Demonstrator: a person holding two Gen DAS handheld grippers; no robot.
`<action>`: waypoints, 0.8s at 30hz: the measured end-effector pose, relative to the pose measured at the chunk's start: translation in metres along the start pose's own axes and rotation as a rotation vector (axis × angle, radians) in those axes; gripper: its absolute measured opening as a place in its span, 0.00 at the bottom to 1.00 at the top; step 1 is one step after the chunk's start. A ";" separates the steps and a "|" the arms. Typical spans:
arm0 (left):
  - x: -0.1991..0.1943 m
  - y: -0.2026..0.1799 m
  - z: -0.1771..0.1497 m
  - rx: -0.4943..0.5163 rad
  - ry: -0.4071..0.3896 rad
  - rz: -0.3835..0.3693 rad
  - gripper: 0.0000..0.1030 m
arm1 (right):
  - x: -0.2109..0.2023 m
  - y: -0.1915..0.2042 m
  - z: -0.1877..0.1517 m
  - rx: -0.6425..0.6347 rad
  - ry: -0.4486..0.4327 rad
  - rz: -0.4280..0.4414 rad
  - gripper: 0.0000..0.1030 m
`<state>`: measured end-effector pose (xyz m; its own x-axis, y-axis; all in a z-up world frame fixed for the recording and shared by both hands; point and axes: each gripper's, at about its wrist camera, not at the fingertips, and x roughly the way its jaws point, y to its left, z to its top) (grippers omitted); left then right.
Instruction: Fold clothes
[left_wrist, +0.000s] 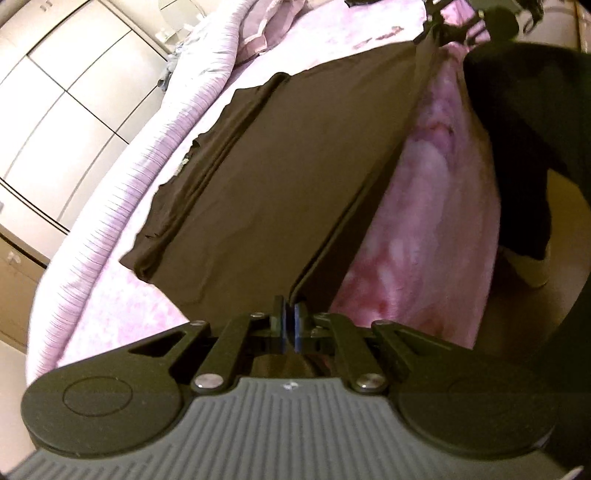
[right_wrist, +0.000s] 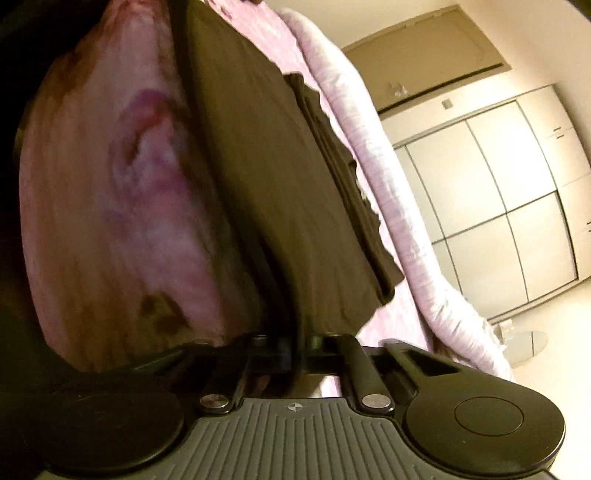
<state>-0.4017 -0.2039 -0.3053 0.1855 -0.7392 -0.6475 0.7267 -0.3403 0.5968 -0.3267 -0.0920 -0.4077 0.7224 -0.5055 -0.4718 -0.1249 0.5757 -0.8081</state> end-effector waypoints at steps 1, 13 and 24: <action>-0.005 0.004 0.002 0.011 -0.005 0.009 0.03 | -0.003 -0.007 0.001 0.002 -0.005 0.004 0.02; -0.109 0.017 0.008 0.051 -0.071 -0.014 0.02 | -0.090 -0.057 0.023 -0.018 -0.083 -0.023 0.02; -0.187 -0.008 -0.008 -0.015 -0.019 -0.222 0.01 | -0.212 -0.047 0.036 -0.083 0.003 0.249 0.02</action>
<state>-0.4375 -0.0584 -0.1928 0.0077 -0.6578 -0.7532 0.7584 -0.4871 0.4331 -0.4499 0.0112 -0.2569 0.6601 -0.3571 -0.6608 -0.3543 0.6277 -0.6932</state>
